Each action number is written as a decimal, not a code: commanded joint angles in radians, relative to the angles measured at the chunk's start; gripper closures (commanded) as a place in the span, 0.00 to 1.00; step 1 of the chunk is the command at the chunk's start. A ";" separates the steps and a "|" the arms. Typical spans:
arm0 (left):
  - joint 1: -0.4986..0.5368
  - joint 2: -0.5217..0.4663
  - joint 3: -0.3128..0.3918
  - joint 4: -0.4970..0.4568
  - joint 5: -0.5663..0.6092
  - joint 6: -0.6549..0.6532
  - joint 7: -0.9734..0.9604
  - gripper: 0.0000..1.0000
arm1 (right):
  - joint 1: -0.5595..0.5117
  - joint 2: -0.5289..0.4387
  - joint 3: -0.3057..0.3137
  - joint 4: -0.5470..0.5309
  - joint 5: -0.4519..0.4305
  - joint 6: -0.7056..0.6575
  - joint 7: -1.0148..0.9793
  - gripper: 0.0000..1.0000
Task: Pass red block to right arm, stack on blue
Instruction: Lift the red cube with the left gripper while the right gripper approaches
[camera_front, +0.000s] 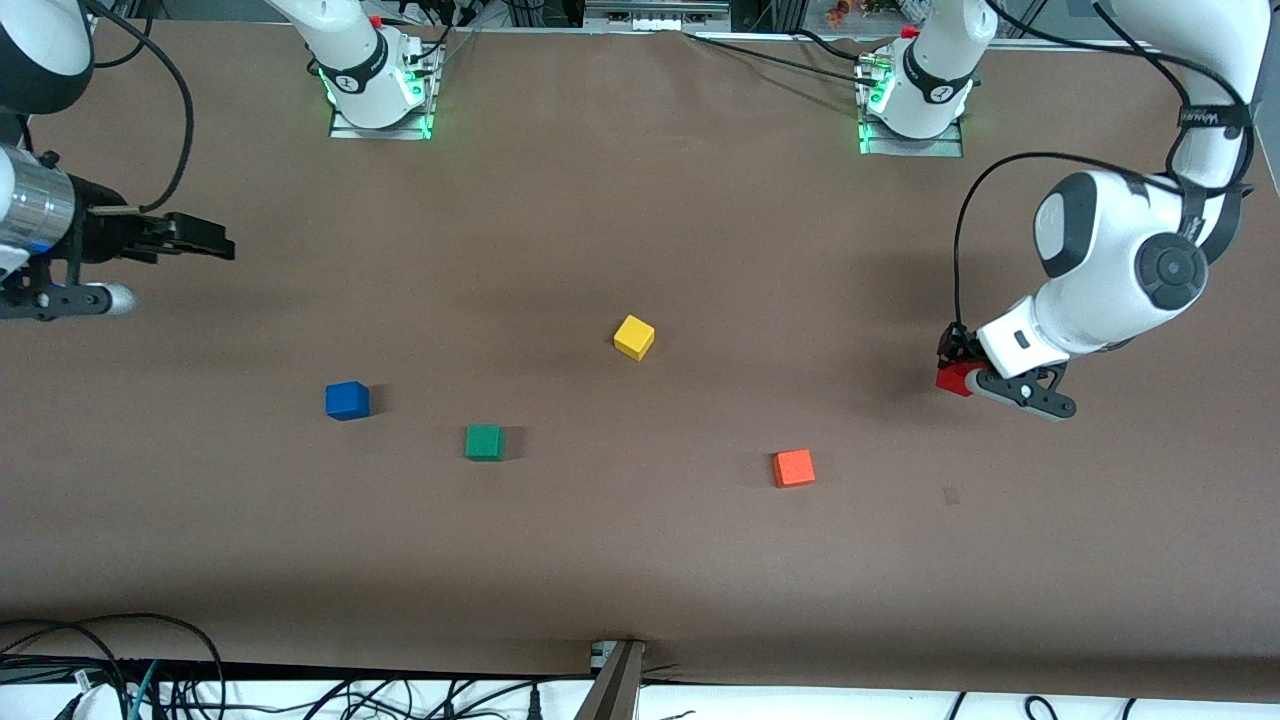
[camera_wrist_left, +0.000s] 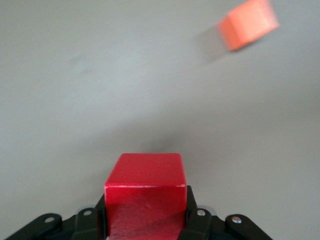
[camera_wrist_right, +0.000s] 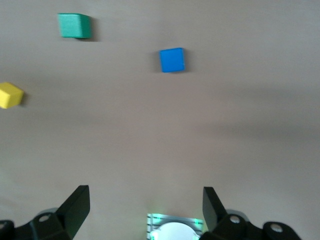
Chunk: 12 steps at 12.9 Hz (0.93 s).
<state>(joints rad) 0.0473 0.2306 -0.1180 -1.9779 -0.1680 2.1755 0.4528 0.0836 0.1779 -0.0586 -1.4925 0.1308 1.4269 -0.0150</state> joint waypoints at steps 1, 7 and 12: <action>0.028 -0.025 0.001 0.004 -0.187 -0.016 0.319 1.00 | 0.039 0.040 -0.003 0.011 0.094 0.018 -0.005 0.00; 0.019 -0.013 -0.095 0.013 -0.641 -0.028 0.662 1.00 | 0.039 0.166 -0.004 0.011 0.478 0.041 -0.037 0.00; 0.011 0.054 -0.219 0.172 -0.789 -0.049 0.693 1.00 | 0.011 0.282 -0.007 0.003 0.780 0.023 -0.155 0.00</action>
<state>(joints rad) 0.0544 0.2271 -0.3088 -1.9143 -0.9260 2.1593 1.1151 0.1112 0.4222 -0.0675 -1.4947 0.8269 1.4667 -0.1148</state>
